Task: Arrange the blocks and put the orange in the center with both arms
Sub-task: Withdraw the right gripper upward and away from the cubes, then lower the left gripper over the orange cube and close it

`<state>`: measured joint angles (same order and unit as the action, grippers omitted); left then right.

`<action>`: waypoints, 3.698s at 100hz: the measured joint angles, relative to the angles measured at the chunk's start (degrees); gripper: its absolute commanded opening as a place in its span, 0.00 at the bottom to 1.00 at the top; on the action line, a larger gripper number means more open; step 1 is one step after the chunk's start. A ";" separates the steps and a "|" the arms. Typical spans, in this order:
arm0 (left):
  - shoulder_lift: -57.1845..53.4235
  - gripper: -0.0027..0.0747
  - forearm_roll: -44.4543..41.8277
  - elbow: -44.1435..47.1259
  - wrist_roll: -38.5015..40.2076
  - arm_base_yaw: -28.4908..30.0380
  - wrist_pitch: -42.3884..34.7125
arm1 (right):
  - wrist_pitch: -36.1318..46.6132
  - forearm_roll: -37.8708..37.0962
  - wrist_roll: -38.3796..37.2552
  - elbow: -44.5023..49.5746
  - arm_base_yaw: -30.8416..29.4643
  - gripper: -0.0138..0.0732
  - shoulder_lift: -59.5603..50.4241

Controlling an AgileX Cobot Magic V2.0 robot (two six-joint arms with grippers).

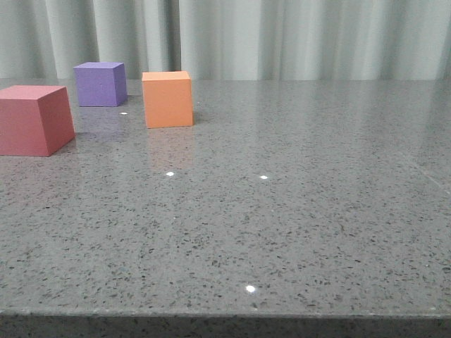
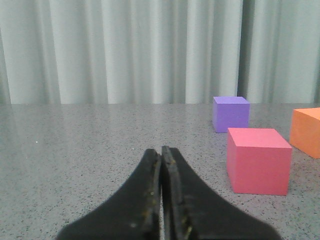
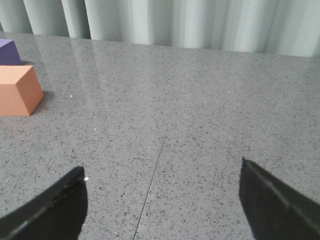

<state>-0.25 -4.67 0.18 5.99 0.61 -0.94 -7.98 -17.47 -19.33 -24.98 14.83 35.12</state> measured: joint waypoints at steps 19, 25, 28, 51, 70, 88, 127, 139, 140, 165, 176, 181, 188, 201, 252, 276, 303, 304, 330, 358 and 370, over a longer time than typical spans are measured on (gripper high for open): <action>0.00 0.01 0.00 0.00 0.00 0.00 0.00 | 0.08 0.00 0.00 0.00 0.00 0.64 0.00; 0.00 0.01 0.00 0.00 0.00 0.00 0.00 | 0.08 0.00 0.00 0.00 0.00 0.49 0.00; 0.00 0.01 0.00 0.00 0.00 0.00 0.00 | 0.08 0.00 0.00 0.00 0.00 0.39 0.00; 0.00 0.01 0.00 0.00 0.00 0.00 0.00 | 0.08 0.00 -0.09 0.00 0.00 0.03 0.00; 0.00 0.01 0.00 0.00 0.00 0.00 0.00 | 0.08 0.00 -0.09 0.00 0.00 0.03 0.00; 0.00 0.01 0.00 0.00 0.00 0.00 0.00 | 0.08 0.00 -0.09 0.00 0.00 0.03 0.00; 0.00 0.01 0.37 -2.03 0.00 0.00 2.37 | 0.12 0.00 -0.09 0.00 0.00 0.03 0.00; 1.06 0.01 2.21 -8.45 0.00 0.00 8.67 | 0.12 0.00 -0.09 0.00 0.00 0.03 0.00; 1.26 0.01 2.38 -8.90 0.00 0.00 9.40 | 0.12 0.00 -0.09 0.00 0.00 0.03 0.00; 15.65 0.01 3.17 -27.99 0.00 0.00 27.15 | 0.12 0.00 -0.09 0.00 0.00 0.03 0.00; 23.96 0.01 3.30 -37.00 0.00 0.00 36.50 | 0.12 0.00 -0.09 0.00 0.00 0.03 0.00; 27.54 0.01 3.32 -40.91 0.00 0.00 40.42 | 0.12 0.00 -0.09 0.00 0.00 0.03 0.00; 32.34 0.01 3.43 -46.06 0.00 0.00 45.26 | 0.12 0.00 -0.09 0.00 0.00 0.03 0.00; 39.70 0.01 3.95 -53.56 0.00 0.00 51.73 | 0.12 0.00 -0.09 0.00 0.00 0.03 0.00; 51.43 0.64 4.67 -57.56 0.00 0.00 54.08 | 0.22 0.00 -0.09 0.00 0.00 0.03 0.00; 51.67 0.87 6.36 -57.56 0.00 0.00 54.08 | 0.22 0.00 -0.09 0.00 0.00 0.03 0.00; 52.62 0.86 13.13 -57.56 0.00 -5.08 50.01 | 0.22 0.00 -0.09 0.00 0.00 0.03 0.00; 52.81 0.86 13.50 -57.56 0.00 -5.64 49.49 | 0.22 0.00 -0.09 0.00 0.00 0.03 0.00; 63.05 0.86 15.57 -62.66 0.00 -17.50 45.95 | 0.22 -0.02 -0.09 0.00 0.00 0.03 0.00; 79.79 0.86 12.11 -75.77 5.23 -25.19 42.65 | 0.22 -0.02 -0.09 0.00 0.00 0.03 0.00; 86.70 0.86 6.23 -81.95 12.01 -27.61 42.57 | 0.22 -0.02 -0.09 0.00 0.00 0.03 0.00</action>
<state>86.45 1.56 -81.77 18.00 -27.00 41.63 -7.76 -17.49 -19.41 -24.98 14.83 35.12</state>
